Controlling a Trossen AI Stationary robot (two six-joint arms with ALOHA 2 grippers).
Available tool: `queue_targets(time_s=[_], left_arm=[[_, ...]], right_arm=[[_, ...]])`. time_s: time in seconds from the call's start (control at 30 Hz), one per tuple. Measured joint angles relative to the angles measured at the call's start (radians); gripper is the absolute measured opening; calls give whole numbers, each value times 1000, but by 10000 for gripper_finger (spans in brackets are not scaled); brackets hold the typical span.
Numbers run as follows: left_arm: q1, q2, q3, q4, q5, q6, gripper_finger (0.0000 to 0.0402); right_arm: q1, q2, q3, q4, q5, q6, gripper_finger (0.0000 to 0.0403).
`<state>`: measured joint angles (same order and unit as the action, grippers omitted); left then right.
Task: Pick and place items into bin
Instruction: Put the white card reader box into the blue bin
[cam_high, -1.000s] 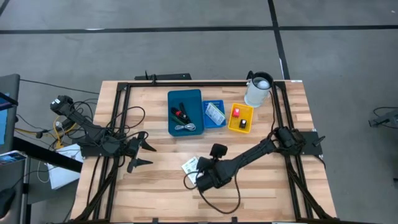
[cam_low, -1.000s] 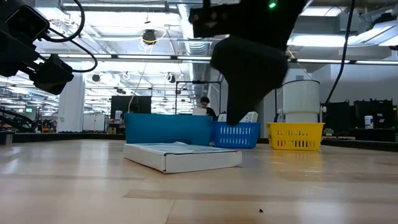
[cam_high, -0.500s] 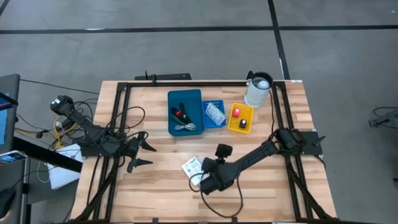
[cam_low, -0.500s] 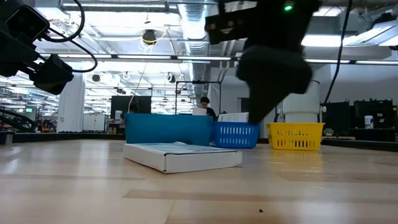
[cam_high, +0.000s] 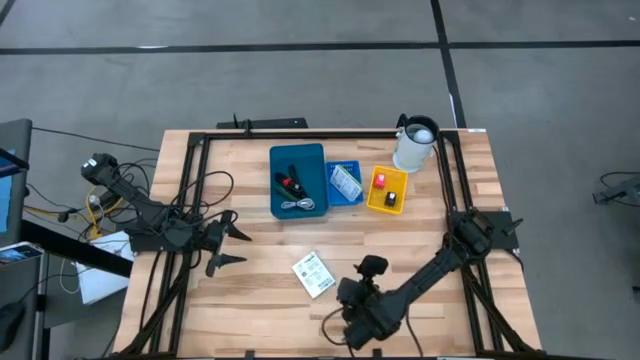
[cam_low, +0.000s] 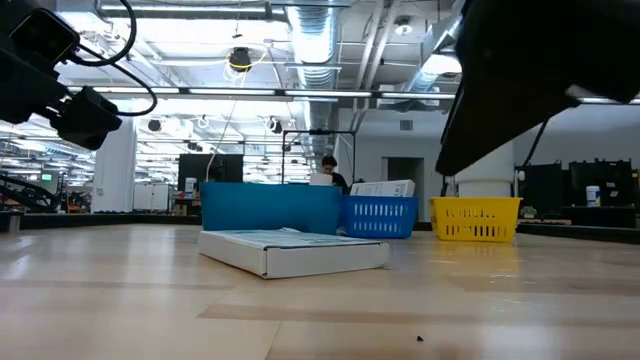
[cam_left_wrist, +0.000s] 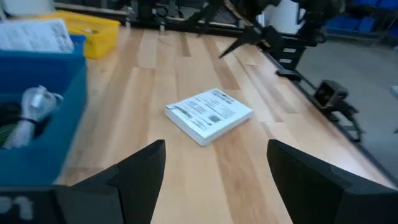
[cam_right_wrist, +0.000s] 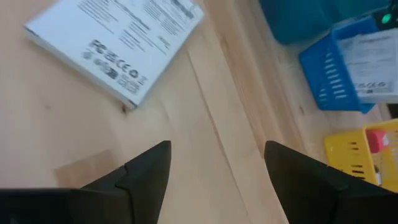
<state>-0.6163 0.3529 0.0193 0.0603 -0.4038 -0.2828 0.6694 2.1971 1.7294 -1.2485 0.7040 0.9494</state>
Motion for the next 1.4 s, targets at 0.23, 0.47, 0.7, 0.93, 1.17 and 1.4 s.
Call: queue_targets(time_s=[0.23, 0.47, 0.7, 0.93, 1.17, 1.4], left_arm=[[0, 0, -2, 79, -108, 99, 270], [0, 0, -2, 261, -161, 0, 270], [0, 0, -1, 420, -271, -37, 270], [0, 11, 1, 546, -177, -67, 270], [0, 259, 102, 442, -200, -149, 270], [1, 694, 272, 439, -342, -123, 270]], right_arm=[[47, 0, 0, 2, 65, 20, 255], [49, 0, 0, -39, 69, 11, 255], [28, 0, 0, -69, 89, 8, 255], [9, 0, 0, -66, 91, 1, 255], [1, 0, 0, -52, 106, -15, 255], [-19, 0, 0, -53, 109, -15, 255]])
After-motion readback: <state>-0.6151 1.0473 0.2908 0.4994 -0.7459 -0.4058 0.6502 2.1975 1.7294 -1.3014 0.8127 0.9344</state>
